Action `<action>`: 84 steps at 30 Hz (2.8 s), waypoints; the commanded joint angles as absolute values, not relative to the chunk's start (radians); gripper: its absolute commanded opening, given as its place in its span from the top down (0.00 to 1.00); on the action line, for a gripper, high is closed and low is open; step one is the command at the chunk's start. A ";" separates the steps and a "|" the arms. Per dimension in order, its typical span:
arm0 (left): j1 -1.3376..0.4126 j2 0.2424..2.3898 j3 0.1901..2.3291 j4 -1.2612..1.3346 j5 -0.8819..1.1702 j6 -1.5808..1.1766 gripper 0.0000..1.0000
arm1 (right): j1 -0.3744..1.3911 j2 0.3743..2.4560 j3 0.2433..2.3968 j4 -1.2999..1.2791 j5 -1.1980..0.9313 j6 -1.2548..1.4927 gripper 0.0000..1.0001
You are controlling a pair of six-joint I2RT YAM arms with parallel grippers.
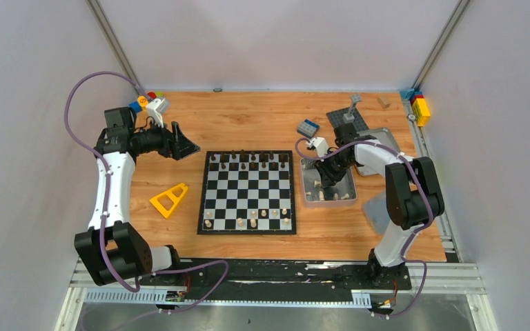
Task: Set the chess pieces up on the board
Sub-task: Pick up the chess piece from the storage box, then place the chess piece on the chessboard.
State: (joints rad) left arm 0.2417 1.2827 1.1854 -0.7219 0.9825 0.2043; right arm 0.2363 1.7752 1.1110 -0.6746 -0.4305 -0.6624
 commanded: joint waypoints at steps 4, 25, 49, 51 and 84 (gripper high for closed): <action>0.234 1.314 1.229 -0.728 0.991 0.209 0.12 | 0.252 1.788 1.088 -0.661 -0.445 -0.712 0.64; 0.231 1.337 1.234 -0.739 0.988 0.232 0.13 | 0.273 1.769 1.072 -0.678 -0.404 -0.738 0.84; -0.185 1.547 1.401 -0.581 1.148 -0.075 0.33 | 0.486 1.631 1.540 -0.844 -0.741 -0.539 1.00; -0.218 1.588 1.429 -0.581 1.161 -0.121 0.35 | 0.514 1.632 1.561 -0.827 -0.747 -0.519 1.00; -0.380 1.749 1.465 -0.553 1.217 -0.236 0.69 | 0.583 1.644 1.578 -0.724 -0.712 -0.428 1.00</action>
State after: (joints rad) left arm -0.3748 1.7382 1.4300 -0.5739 1.1812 -0.2371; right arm 0.5751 1.6524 1.5440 -0.7647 -0.6979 -0.4343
